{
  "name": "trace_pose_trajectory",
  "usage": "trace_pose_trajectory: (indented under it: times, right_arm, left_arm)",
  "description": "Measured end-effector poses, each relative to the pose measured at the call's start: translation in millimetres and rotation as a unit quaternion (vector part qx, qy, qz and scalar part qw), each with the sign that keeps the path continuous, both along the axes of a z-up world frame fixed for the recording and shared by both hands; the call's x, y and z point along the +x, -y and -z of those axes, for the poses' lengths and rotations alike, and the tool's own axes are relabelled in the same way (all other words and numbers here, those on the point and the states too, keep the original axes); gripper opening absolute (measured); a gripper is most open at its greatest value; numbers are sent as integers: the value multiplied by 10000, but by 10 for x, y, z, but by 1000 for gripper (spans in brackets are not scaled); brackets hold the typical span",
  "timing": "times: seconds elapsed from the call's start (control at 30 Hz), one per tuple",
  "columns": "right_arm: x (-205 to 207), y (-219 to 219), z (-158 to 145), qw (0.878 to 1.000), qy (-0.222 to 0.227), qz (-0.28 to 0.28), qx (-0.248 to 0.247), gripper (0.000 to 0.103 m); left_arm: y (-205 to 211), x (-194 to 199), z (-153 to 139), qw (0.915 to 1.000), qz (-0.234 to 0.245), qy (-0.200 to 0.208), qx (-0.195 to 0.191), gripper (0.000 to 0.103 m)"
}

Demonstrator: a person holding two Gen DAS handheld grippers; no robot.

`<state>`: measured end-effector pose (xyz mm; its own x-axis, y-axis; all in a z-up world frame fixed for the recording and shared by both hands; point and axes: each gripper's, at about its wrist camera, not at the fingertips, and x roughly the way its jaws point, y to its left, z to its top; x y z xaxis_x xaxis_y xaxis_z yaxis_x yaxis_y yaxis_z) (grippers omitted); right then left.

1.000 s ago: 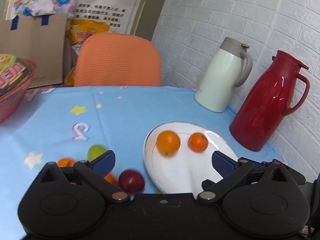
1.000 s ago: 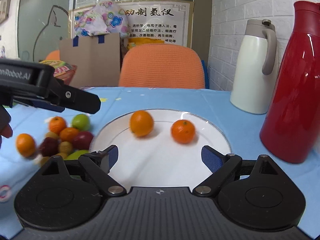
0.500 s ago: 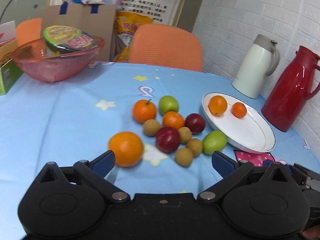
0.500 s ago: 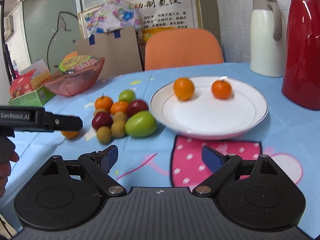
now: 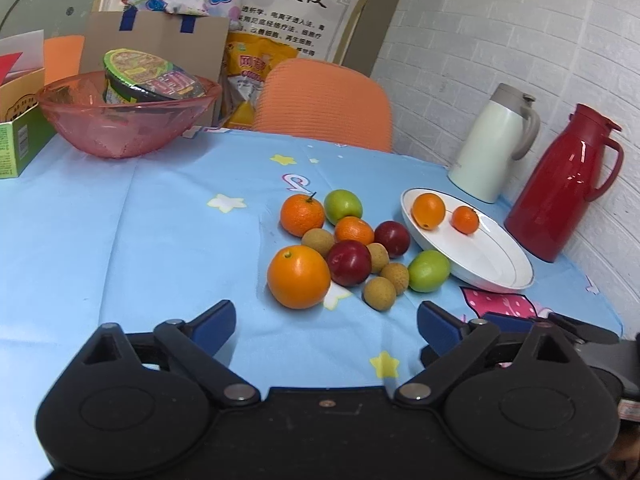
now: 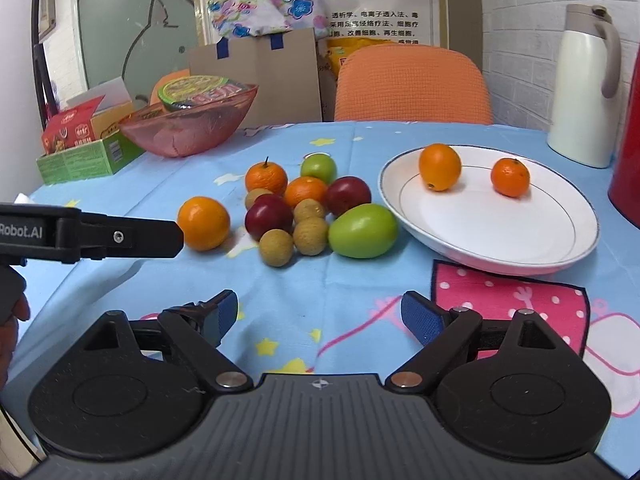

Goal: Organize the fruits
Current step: 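Move both open tools back toward the fruit cluster, then grasp a longan with the right tool while the left tool grasps a brown kiwi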

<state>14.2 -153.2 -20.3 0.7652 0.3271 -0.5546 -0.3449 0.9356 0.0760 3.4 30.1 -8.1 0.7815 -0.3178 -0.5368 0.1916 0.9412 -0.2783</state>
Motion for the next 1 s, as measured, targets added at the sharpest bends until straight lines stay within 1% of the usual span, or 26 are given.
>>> trace_pose_trajectory:
  times: [0.1, 0.13, 0.17, 0.2, 0.23, 0.3, 0.4, 0.43, 0.47, 0.5, 0.6, 0.7, 0.77, 0.8, 0.93, 1.0]
  right_arm:
    - [25, -25, -11, 9999, 40, 74, -103, 103]
    - [35, -8, -20, 9998, 54, 134, -113, 103]
    - [44, 20, -28, 9997, 54, 206, -107, 103]
    - [51, 58, -35, 9995, 57, 306, -85, 103]
    - [55, 96, -43, 9992, 64, 395, -62, 99]
    - [53, 171, -57, 9985, 71, 544, -40, 87]
    - [35, 248, -60, 9973, 98, 733, -42, 81]
    - [34, 262, -54, 9971, 94, 750, -39, 78]
    - [35, 268, -46, 9973, 80, 736, -23, 73]
    - [36, 270, -38, 9975, 69, 704, 8, 71]
    - [47, 250, -15, 9981, 40, 607, 45, 67]
    - [49, 219, -5, 9985, 21, 547, 87, 66]
    - [45, 206, -7, 9985, 22, 529, 112, 66]
    - [44, 199, -10, 9986, 26, 511, 114, 66]
    - [52, 138, -29, 9991, 52, 406, 101, 66]
    - [70, 94, -33, 9994, 69, 333, 99, 66]
  left_arm:
    - [23, 31, 20, 9997, 216, -21, -72, 103]
    - [52, 54, 24, 9994, 318, -47, -94, 96]
    - [97, 85, 31, 9988, 474, -61, -120, 73]
    - [141, 119, 42, 9981, 588, -79, -141, 58]
    - [189, 161, 56, 9977, 649, -121, -134, 56]
    - [290, 247, 84, 9973, 715, -160, -55, 58]
    - [416, 334, 102, 9972, 722, -141, 101, 58]
    - [445, 361, 104, 9972, 717, -147, 142, 58]
    - [470, 391, 107, 9973, 700, -154, 179, 58]
    - [491, 416, 111, 9972, 699, -147, 203, 58]
    - [527, 477, 122, 9972, 679, -187, 234, 60]
    - [543, 518, 154, 9971, 665, -239, 282, 60]
    - [536, 515, 161, 9972, 624, -200, 365, 60]
    - [519, 516, 160, 9972, 641, -224, 323, 61]
    - [424, 415, 136, 9973, 650, -185, 295, 61]
    - [344, 334, 148, 9973, 646, -238, 253, 60]
